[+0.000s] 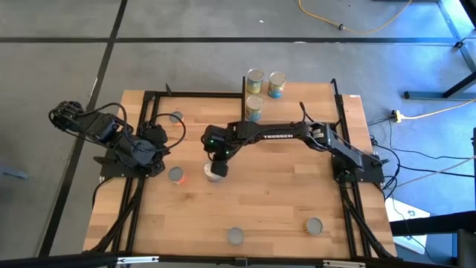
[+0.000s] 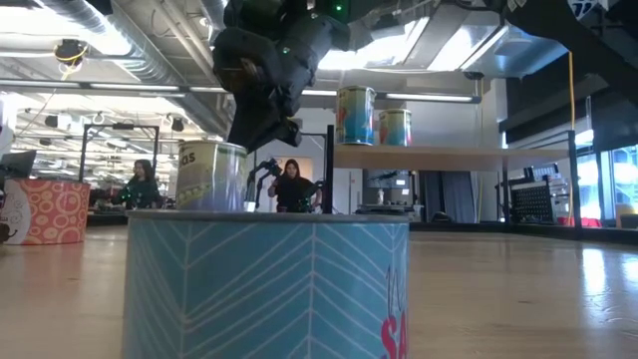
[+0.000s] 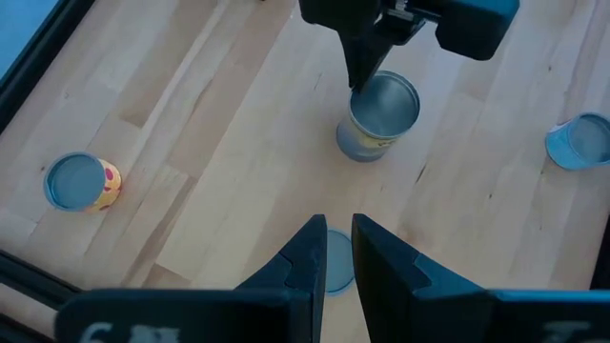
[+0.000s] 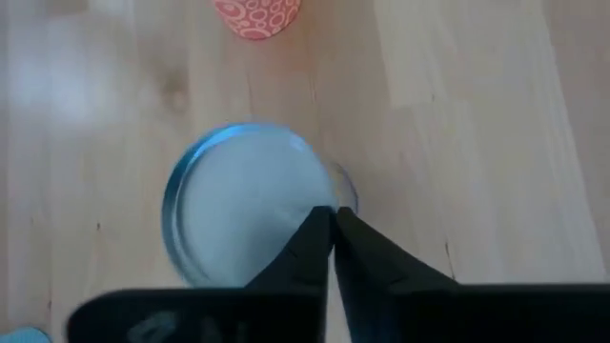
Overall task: Pick and place cans onto a shelf
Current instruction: Put the canned peas on the shelf
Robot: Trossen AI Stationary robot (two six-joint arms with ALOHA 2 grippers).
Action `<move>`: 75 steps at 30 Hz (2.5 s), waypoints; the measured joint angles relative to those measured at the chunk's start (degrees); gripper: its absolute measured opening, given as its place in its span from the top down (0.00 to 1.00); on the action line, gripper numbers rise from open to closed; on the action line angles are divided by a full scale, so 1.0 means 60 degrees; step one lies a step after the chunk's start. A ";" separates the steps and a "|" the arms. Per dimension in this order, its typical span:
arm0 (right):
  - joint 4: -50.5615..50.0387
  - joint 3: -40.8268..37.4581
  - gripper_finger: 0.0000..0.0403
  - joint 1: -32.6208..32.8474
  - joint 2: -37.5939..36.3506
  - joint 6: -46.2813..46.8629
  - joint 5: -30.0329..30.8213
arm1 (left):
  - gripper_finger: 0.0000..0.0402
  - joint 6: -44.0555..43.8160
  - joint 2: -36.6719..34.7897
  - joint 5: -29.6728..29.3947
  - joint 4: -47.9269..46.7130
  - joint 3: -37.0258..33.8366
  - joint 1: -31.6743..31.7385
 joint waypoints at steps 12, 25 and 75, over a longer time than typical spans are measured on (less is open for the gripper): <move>-0.0179 0.0117 0.99 0.0000 -0.0047 0.0237 0.0242 | 0.88 0.0000 0.0000 0.0000 0.0000 0.0000 0.0000; -0.2175 0.1459 1.00 -0.0004 0.0051 -0.0299 0.0974 | 0.88 0.0002 0.0000 0.0004 -0.0004 0.0000 -0.0002; -0.6907 0.2356 1.00 -0.0163 -0.5132 0.1974 0.3969 | 0.88 0.0080 -0.0004 0.0000 -0.0011 0.0000 -0.0004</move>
